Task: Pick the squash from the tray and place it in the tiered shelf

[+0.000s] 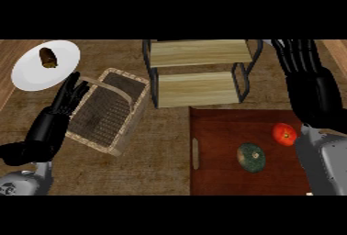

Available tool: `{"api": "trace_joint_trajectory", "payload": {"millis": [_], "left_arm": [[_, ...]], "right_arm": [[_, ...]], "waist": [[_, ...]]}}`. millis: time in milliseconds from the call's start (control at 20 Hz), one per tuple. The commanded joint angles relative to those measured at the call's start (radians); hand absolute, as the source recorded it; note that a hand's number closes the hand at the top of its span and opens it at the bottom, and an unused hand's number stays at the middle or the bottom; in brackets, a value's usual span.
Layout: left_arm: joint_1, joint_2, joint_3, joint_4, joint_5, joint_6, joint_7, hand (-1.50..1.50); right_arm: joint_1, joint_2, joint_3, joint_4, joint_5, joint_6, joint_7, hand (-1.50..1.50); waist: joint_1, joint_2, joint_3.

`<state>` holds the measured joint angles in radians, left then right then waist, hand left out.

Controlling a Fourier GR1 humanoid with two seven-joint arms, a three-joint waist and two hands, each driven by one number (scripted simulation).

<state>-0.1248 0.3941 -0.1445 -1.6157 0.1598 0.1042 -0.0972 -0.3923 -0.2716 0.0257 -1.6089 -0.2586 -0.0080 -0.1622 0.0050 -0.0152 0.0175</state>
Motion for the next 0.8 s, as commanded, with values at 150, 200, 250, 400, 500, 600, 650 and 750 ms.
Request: {"api": "trace_joint_trajectory", "payload": {"millis": [150, 200, 250, 400, 500, 600, 650, 750], "left_arm": [[-0.033, -0.059, -0.051, 0.061, -0.070, 0.055, 0.081, 0.00], [-0.020, -0.015, -0.010, 0.078, -0.047, 0.024, 0.078, 0.00], [-0.017, -0.047, -0.042, 0.099, -0.077, 0.055, 0.091, 0.00], [0.009, -0.042, -0.044, 0.066, -0.046, 0.033, 0.094, 0.00], [-0.008, -0.069, -0.051, 0.085, -0.041, 0.044, 0.109, 0.00], [-0.052, -0.086, -0.073, 0.117, -0.077, 0.052, 0.110, 0.00], [-0.032, -0.110, -0.093, 0.072, -0.074, 0.072, 0.169, 0.00], [-0.048, -0.134, -0.097, 0.135, -0.085, 0.063, 0.118, 0.00]], "right_arm": [[0.049, -0.151, -0.026, 0.147, -0.125, 0.287, 0.071, -1.50], [0.073, -0.168, -0.008, 0.186, -0.131, 0.344, 0.069, -1.50], [0.060, -0.207, -0.007, 0.208, -0.160, 0.399, 0.121, -1.50], [0.105, -0.290, -0.041, 0.196, 0.093, 0.167, 0.092, 1.50], [0.154, -0.252, -0.036, 0.257, 0.208, 0.035, 0.027, 1.50], [0.160, -0.093, -0.067, 0.406, 0.200, -0.078, -0.132, -1.50], [0.188, -0.081, -0.113, 0.441, 0.148, -0.058, -0.201, -1.50], [0.170, -0.049, -0.161, 0.555, 0.092, -0.010, -0.342, -1.50]], "waist": [[-0.011, 0.023, -0.016], [-0.003, 0.026, -0.016], [-0.006, 0.027, -0.016], [-0.043, 0.038, -0.038], [-0.029, 0.038, -0.021], [0.001, 0.033, -0.014], [0.001, 0.024, -0.014], [0.002, 0.024, -0.015]]}}
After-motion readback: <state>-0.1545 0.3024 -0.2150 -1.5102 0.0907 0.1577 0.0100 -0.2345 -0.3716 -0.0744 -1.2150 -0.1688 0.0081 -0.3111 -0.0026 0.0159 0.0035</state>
